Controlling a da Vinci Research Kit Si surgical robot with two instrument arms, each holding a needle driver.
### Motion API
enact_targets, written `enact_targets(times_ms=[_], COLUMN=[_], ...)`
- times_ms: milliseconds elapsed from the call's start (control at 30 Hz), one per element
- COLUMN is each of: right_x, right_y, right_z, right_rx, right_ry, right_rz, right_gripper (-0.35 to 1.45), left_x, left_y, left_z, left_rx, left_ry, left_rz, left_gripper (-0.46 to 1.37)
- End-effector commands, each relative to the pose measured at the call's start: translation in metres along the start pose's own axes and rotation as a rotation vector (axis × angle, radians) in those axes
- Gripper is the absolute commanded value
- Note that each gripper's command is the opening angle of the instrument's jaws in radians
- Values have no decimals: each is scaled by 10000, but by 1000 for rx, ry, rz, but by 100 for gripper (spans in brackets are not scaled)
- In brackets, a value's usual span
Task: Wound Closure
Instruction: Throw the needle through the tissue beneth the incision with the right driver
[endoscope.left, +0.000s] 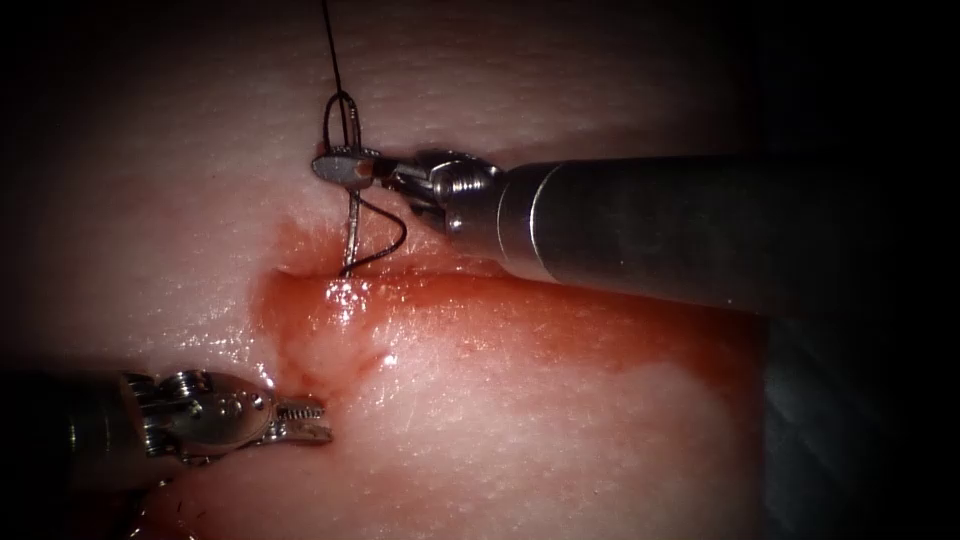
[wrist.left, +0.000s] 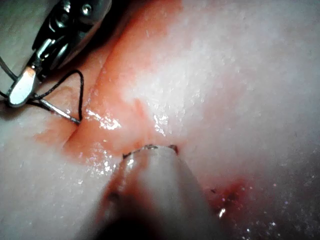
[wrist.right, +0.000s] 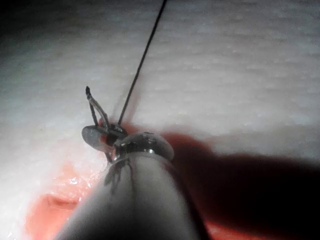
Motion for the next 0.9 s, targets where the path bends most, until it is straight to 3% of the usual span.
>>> enact_targets(times_ms=[33, 467, 900], right_x=[0, -20, -49], right_y=[-2, 3, 16], right_z=[-1, 1, 10], right_rx=[1, 62, 94], right_ry=[-5, -54, -31], right_rz=[22, 240, 460], right_gripper=[-35, -35, -35], left_x=[0, -1, 0], left_y=[-1, 0, -1], left_z=[0, -2, -3], left_rx=[-1, -2, -3], left_ry=[1, 0, 0], left_rz=[1, 1, 7], left_gripper=[18, 18, 18])
